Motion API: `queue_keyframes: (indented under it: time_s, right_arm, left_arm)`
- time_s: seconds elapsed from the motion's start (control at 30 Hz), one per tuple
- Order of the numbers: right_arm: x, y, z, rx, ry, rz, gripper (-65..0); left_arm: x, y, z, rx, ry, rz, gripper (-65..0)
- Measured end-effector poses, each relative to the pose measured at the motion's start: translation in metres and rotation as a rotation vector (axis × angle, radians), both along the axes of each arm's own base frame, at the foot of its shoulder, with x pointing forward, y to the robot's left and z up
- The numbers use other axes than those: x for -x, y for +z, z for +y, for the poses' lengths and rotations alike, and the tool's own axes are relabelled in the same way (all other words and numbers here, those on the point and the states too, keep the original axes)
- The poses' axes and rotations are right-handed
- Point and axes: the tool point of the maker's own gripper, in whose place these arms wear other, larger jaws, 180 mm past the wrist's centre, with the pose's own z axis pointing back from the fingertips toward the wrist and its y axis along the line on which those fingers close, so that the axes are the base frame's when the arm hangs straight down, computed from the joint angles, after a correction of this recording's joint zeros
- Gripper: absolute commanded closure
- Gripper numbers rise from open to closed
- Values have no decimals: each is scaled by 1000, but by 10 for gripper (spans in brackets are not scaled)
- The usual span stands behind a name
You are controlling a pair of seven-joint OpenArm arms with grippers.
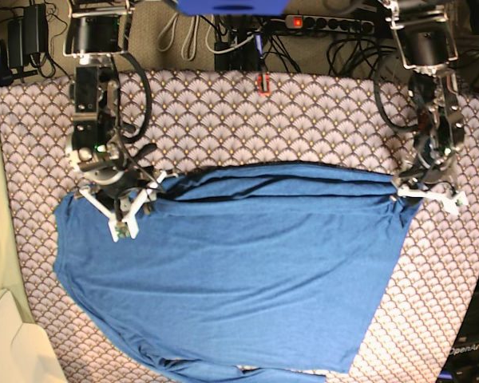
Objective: Fold the T-shirt properly
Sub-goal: 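Adjust the left gripper's hold on the shirt corner, then shift the right gripper's grasp along the folded edge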
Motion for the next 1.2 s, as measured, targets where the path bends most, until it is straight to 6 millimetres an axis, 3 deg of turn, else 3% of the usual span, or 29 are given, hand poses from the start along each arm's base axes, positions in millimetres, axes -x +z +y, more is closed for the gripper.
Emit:
queue_keyframes:
  time_s: [0.1, 0.3, 0.37, 0.53, 0.57, 1.2]
  right_arm:
    - [5, 1, -2, 12, -4, 20, -237]
    - [8, 26, -1, 19, 1, -52, -237]
    - [14, 28, -2, 26, 0, -49, -237]
    - [20, 48, -2, 39, 0, -84, -237]
    - [23, 50, -2, 41, 1, -86, -237]
    - [49, 34, -3, 47, -1, -17, -238]
  left_arm:
    - [0, -6, 2, 0, 8, 4, -367]
    - [-5, -8, 6, 4, 23, -4, -358]
    - [-5, -9, 6, 2, 24, -3, -302]
    - [-1, -12, 8, 5, 31, 12, -27]
    - [-1, -13, 8, 7, 32, 11, 0]
    - [13, -4, 0, 6, -1, 18, -5]
